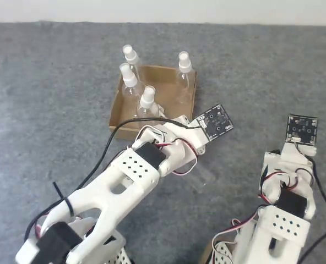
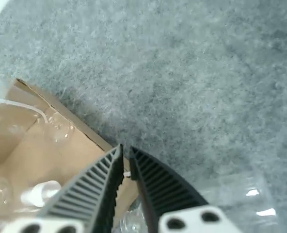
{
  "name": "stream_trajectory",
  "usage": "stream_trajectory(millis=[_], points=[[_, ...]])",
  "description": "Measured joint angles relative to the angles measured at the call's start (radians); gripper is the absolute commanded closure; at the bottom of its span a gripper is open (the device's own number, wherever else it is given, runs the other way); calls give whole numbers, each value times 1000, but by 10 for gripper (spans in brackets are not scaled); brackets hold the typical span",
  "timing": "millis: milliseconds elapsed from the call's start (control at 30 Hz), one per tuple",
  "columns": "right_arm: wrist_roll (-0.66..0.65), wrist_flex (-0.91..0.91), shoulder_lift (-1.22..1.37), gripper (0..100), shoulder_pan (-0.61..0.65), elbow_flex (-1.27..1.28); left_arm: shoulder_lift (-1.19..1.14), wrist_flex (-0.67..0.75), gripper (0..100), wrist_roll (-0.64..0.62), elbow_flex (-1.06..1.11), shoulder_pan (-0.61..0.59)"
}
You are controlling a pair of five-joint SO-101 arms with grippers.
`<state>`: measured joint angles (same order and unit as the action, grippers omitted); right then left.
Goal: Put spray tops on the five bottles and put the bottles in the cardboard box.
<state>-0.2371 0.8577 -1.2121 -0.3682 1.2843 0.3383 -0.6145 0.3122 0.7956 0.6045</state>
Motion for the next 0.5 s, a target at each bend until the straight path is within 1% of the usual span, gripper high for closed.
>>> stream_trajectory(millis=[67, 267, 400, 500], points=[[0, 0, 0, 992, 0, 0, 0, -5, 845, 0, 0, 0], [0, 0, 0, 992, 0, 0, 0, -5, 848, 0, 5, -5], [0, 0, 0, 992, 0, 0, -2, 2, 847, 0, 9, -49], [0, 0, 0, 992, 0, 0, -52, 31, 848, 0, 9, -61]])
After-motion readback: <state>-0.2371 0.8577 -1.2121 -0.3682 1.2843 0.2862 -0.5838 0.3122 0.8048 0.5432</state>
